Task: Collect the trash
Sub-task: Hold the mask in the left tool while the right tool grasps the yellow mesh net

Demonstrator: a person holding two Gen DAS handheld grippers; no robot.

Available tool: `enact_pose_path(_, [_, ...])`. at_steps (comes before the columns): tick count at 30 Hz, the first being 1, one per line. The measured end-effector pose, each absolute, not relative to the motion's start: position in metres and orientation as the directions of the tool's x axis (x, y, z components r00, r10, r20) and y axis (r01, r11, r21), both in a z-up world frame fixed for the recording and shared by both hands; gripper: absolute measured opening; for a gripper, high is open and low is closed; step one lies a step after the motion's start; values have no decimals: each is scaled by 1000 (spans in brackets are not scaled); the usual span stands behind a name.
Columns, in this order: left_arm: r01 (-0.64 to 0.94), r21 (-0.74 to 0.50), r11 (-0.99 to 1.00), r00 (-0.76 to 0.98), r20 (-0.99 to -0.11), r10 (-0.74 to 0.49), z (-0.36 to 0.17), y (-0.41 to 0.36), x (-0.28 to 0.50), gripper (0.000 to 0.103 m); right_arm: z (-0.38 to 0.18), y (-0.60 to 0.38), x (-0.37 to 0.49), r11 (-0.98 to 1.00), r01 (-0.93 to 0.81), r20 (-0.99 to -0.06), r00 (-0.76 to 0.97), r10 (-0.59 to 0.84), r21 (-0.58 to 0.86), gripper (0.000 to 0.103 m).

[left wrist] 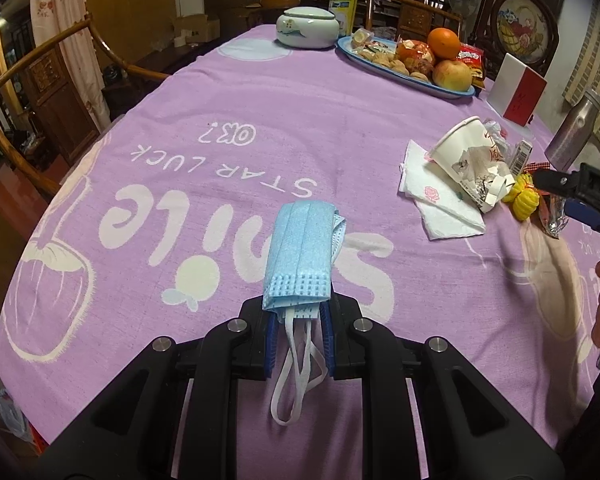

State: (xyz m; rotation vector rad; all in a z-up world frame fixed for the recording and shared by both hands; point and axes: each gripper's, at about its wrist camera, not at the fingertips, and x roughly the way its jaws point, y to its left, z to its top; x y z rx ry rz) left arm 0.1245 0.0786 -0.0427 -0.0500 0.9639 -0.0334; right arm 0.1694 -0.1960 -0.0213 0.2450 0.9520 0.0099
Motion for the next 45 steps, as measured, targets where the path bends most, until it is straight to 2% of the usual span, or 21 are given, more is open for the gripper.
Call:
enact_pose_path(10, [31,-81,996,562,-823,-84,-43,75,128,20,-30,-201,176,931,66,-790,554,264,358,97])
enact_pose_path(15, [45,-91,995,563,-820,-100,-40,74,129,20,-25,-215,179,933,119,-800,558,220,339,97])
enact_pose_path(16, [49,-93,994,563,-820,-105,-40,73,130,20,-25,-217,179,937,133,-807,556,198,322,95])
enact_pose_path(17, [52,-93,994,563,-820,-107,-39,73,130,20,-27,-219,181,943,146,-818,548,174,298,89])
enact_pose_path(21, [64,-93,994,562,-819,-113,-39,72,129,20,-39,-221,186,954,155,-853,500,150,258,57])
enact_pose_path(24, [61,-95,994,559,-821,-113,-40,74,128,20,-46,-222,188,945,142,-849,493,191,295,50])
enact_pose_path(32, [58,-100,993,539,-835,-116,-46,73,130,20,-50,-212,195,948,104,-837,506,209,300,47])
enact_pose_path(39, [78,-102,992,536,-834,-128,-47,65,129,20,-54,-213,202,966,112,-847,511,146,235,38])
enact_pose_path(45, [75,-96,993,531,-839,-121,-48,63,130,20,-59,-203,209,980,95,-852,513,102,175,36])
